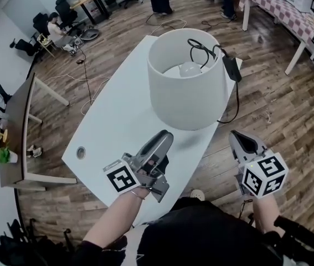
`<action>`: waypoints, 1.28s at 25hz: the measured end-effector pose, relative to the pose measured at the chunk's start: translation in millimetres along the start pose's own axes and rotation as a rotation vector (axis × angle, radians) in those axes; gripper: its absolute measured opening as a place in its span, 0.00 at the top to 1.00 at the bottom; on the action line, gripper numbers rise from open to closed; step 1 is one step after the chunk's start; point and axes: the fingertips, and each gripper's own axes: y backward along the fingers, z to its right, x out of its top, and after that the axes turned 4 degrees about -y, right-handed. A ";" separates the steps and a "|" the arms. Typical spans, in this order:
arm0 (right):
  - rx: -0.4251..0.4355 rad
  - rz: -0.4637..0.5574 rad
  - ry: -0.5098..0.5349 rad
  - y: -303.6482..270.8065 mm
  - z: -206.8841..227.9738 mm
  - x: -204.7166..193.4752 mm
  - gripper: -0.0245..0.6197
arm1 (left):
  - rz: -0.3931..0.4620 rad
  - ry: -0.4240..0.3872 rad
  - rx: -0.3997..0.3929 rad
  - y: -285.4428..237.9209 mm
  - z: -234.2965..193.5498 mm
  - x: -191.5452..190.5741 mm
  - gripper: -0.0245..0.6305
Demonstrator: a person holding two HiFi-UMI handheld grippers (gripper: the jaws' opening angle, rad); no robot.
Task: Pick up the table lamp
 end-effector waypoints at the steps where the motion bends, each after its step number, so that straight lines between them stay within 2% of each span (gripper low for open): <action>1: 0.001 0.000 -0.001 -1.3 1.8 0.4 0.94 | 0.007 0.022 -0.003 -2.5 -2.2 -0.2 0.71; 4: -0.004 -0.005 -0.004 -4.1 5.8 2.9 0.94 | 0.036 0.082 -0.043 -9.9 -5.3 2.0 0.67; 9: -0.011 0.003 0.005 -3.2 16.5 5.5 0.94 | 0.053 0.116 -0.115 -20.2 -3.1 3.5 0.63; 18: -0.055 0.004 -0.015 3.2 31.5 2.3 0.94 | 0.158 0.237 -0.249 -34.9 5.6 14.2 0.64; 24: -0.061 0.003 -0.017 1.5 29.4 -6.2 0.94 | 0.199 0.279 -0.302 -37.3 9.6 19.6 0.74; 32: -0.049 -0.006 -0.035 -9.1 29.0 -3.8 0.94 | 0.221 0.315 -0.345 -63.3 9.0 35.2 0.80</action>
